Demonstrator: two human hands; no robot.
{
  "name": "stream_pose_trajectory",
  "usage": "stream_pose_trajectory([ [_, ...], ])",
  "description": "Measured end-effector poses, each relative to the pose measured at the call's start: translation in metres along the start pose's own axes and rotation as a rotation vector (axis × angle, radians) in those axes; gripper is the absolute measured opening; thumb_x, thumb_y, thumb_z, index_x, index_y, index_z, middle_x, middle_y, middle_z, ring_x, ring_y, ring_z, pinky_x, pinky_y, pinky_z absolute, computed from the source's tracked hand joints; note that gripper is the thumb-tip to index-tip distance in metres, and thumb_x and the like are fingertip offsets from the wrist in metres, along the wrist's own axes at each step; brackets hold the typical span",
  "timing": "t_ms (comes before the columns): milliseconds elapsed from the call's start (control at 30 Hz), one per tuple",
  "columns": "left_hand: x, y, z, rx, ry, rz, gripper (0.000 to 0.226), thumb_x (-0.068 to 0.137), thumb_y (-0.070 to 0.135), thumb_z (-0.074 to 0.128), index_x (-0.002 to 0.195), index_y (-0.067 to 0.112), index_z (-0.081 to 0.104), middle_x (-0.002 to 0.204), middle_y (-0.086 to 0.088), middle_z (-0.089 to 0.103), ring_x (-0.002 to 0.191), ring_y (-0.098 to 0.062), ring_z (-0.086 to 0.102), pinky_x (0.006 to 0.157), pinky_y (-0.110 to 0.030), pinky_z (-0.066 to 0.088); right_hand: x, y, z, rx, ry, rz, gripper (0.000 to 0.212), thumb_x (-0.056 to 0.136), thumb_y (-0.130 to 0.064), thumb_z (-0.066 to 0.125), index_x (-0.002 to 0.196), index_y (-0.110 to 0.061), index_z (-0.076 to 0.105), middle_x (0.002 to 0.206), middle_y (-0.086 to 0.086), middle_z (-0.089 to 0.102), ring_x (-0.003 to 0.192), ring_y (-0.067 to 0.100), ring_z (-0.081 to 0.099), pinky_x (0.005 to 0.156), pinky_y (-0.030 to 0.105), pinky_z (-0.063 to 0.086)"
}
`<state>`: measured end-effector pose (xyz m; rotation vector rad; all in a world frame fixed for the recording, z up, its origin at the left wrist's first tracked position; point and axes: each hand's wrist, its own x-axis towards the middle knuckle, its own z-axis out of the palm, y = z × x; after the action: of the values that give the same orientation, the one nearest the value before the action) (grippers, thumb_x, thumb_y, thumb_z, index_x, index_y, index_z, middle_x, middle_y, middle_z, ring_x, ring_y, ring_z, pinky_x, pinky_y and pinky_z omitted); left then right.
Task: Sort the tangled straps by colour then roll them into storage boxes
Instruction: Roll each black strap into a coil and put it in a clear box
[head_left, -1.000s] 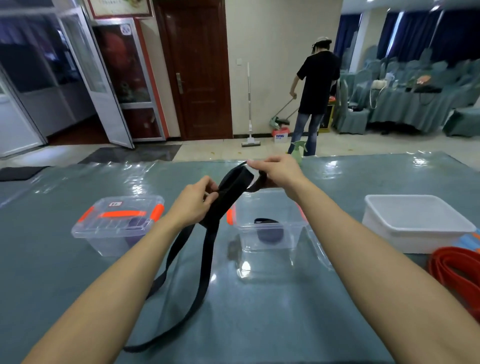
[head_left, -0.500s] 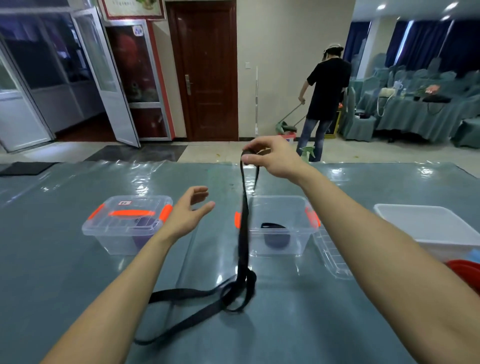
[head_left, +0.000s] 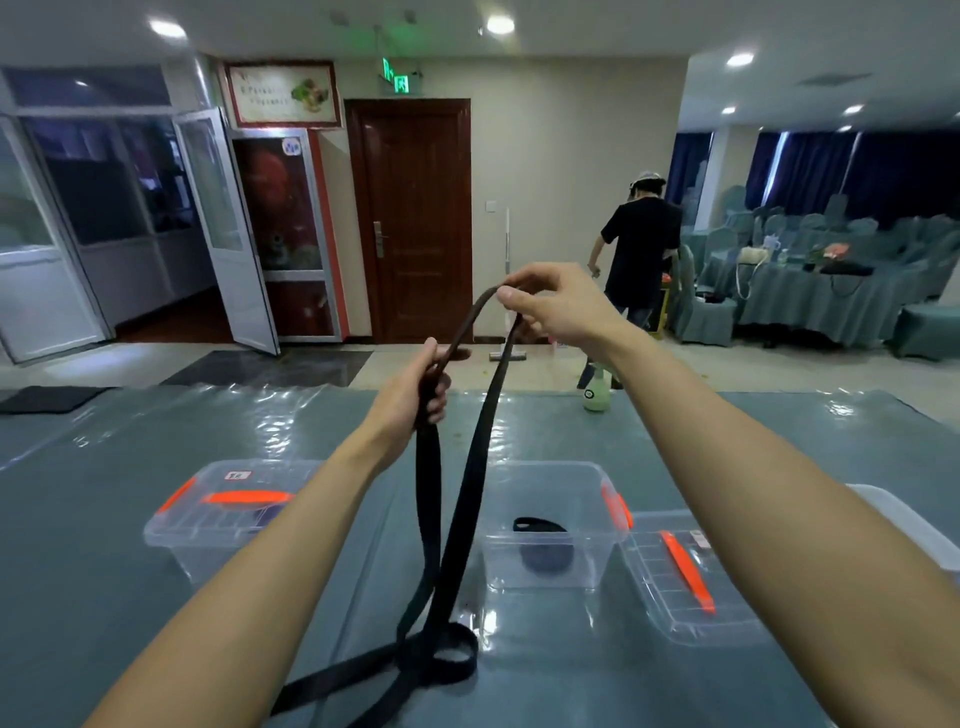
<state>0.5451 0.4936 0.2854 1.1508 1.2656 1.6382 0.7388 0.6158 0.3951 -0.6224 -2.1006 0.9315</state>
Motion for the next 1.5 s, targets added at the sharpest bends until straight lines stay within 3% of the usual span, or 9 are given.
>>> stream_pose_trajectory([
  [100, 0.009, 0.036, -0.005, 0.166, 0.077, 0.112, 0.024, 0.108, 0.051, 0.054, 0.109, 0.036, 0.073, 0.080, 0.003, 0.048, 0.061, -0.009, 0.042, 0.057, -0.026, 0.033, 0.005, -0.007, -0.009, 0.134, -0.096, 0.092, 0.021, 0.106, -0.024, 0.072, 0.123, -0.011, 0.073, 0.117, 0.025, 0.073, 0.093, 0.038, 0.081, 0.083, 0.046, 0.069],
  [200, 0.014, 0.064, -0.008, 0.371, 0.118, 0.217, 0.027, 0.108, 0.053, 0.057, 0.129, 0.038, 0.065, 0.096, -0.002, 0.061, 0.072, -0.012, 0.055, 0.061, -0.027, 0.044, 0.012, -0.013, -0.012, 0.284, -0.059, 0.100, 0.025, 0.106, -0.023, 0.070, 0.125, -0.006, 0.070, 0.118, 0.025, 0.075, 0.093, 0.038, 0.082, 0.087, 0.047, 0.068],
  [367, 0.007, 0.060, 0.005, 0.643, -0.024, 0.214, 0.027, 0.115, 0.045, 0.050, 0.132, 0.031, 0.066, 0.121, -0.003, 0.074, 0.106, -0.021, 0.076, 0.076, -0.036, 0.054, 0.012, -0.014, 0.004, 0.276, -0.132, 0.173, 0.050, 0.095, -0.054, 0.078, 0.117, -0.010, 0.075, 0.097, 0.013, 0.084, 0.087, 0.035, 0.083, 0.081, 0.045, 0.069],
  [567, 0.001, 0.017, 0.010, 0.290, -0.141, -0.006, 0.030, 0.117, 0.022, 0.047, 0.140, 0.012, 0.064, 0.131, -0.016, 0.077, 0.127, -0.031, 0.073, 0.119, -0.051, 0.050, 0.005, 0.010, 0.033, 0.356, -0.122, 0.240, 0.025, 0.090, -0.033, 0.071, 0.094, -0.008, 0.075, 0.080, 0.007, 0.077, 0.069, 0.028, 0.074, 0.066, 0.037, 0.060],
  [667, -0.003, 0.003, 0.009, 0.271, -0.127, 0.028, 0.031, 0.115, 0.035, 0.051, 0.142, 0.021, 0.060, 0.122, -0.017, 0.080, 0.111, -0.033, 0.078, 0.110, -0.055, 0.055, 0.002, 0.017, 0.040, 0.341, -0.084, 0.251, 0.017, 0.077, -0.033, 0.069, 0.077, -0.016, 0.066, 0.069, 0.003, 0.067, 0.061, 0.028, 0.070, 0.062, 0.039, 0.060],
  [800, -0.007, -0.006, 0.004, 0.468, -0.145, 0.112, 0.039, 0.107, 0.064, 0.050, 0.137, 0.045, 0.067, 0.115, 0.000, 0.079, 0.093, -0.016, 0.072, 0.094, -0.038, 0.056, -0.010, 0.024, 0.042, 0.396, -0.055, 0.294, 0.020, 0.076, -0.021, 0.067, 0.091, -0.008, 0.061, 0.065, 0.003, 0.072, 0.068, 0.033, 0.075, 0.077, 0.046, 0.066],
  [967, -0.030, -0.019, -0.006, 0.694, -0.219, 0.188, 0.024, 0.112, 0.047, 0.056, 0.132, 0.056, 0.066, 0.107, 0.027, 0.072, 0.098, 0.010, 0.063, 0.091, -0.017, 0.045, -0.059, 0.047, 0.062, 0.736, -0.040, 0.448, 0.020, 0.081, -0.002, 0.058, 0.099, 0.004, 0.062, 0.089, 0.026, 0.074, 0.077, 0.034, 0.079, 0.074, 0.038, 0.066],
  [1200, -0.069, -0.056, -0.039, 1.050, -0.294, 0.049, 0.044, 0.091, 0.030, 0.090, 0.133, 0.035, 0.077, 0.093, 0.007, 0.061, 0.085, -0.001, 0.060, 0.078, -0.021, 0.042, -0.153, 0.109, 0.111, 0.899, -0.170, 0.737, 0.028, 0.097, -0.001, 0.065, 0.120, 0.014, 0.069, 0.113, 0.035, 0.076, 0.106, 0.045, 0.078, 0.096, 0.046, 0.065],
  [1500, -0.107, -0.086, -0.036, 0.967, -0.287, -0.005, 0.048, 0.084, 0.035, 0.094, 0.126, 0.046, 0.075, 0.102, 0.012, 0.077, 0.094, -0.007, 0.071, 0.085, -0.025, 0.053, -0.181, 0.123, 0.121, 0.670, -0.171, 0.718, 0.021, 0.098, -0.010, 0.074, 0.112, 0.006, 0.076, 0.102, 0.025, 0.081, 0.085, 0.027, 0.080, 0.077, 0.033, 0.066],
])
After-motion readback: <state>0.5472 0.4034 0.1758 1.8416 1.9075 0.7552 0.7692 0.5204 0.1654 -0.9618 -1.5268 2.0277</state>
